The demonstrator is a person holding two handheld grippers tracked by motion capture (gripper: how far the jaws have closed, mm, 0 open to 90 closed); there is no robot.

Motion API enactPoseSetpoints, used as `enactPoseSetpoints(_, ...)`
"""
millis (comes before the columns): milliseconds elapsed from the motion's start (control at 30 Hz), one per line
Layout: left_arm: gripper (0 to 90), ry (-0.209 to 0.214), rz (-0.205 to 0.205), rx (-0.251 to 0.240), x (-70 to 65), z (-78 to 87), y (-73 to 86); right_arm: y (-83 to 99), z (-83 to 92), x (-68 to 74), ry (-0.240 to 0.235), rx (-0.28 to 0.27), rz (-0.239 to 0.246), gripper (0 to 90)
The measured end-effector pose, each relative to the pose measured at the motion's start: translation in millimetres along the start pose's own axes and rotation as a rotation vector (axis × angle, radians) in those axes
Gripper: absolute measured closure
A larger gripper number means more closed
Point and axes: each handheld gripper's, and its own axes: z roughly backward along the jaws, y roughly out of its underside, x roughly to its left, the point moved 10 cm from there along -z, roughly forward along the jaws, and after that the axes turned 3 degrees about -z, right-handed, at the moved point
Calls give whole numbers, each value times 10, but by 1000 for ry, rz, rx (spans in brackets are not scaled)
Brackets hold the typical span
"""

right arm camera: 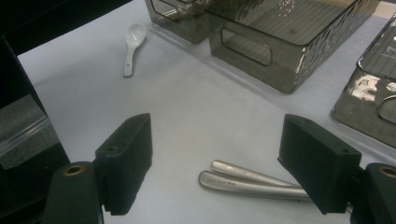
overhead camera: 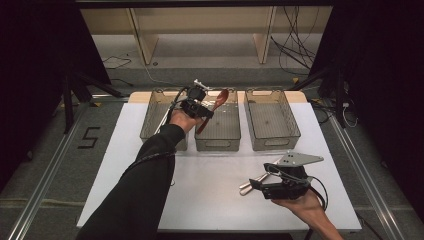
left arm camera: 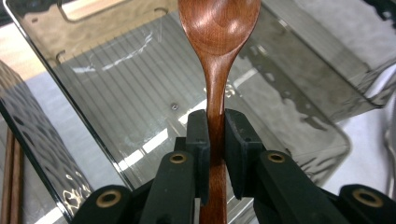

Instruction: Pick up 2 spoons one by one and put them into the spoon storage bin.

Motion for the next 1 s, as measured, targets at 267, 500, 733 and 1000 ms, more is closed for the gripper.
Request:
enactPoseSetpoints(267,791,-20,21,27,9,-140,41,0,7,-8,0,0,-2,265)
enactPoseSetpoints(500,565,8,27,40,-30,-86,61,4,11,-9,1,1,-2,266)
enactPoseSetpoints(733,353,62,-51,53,-180,195,136,1,21,-8,4,-3,-6,265)
enactPoseSetpoints(1000,246,104,-139,36,-308,533,471,9,37,-14,12,-5,-8,265)
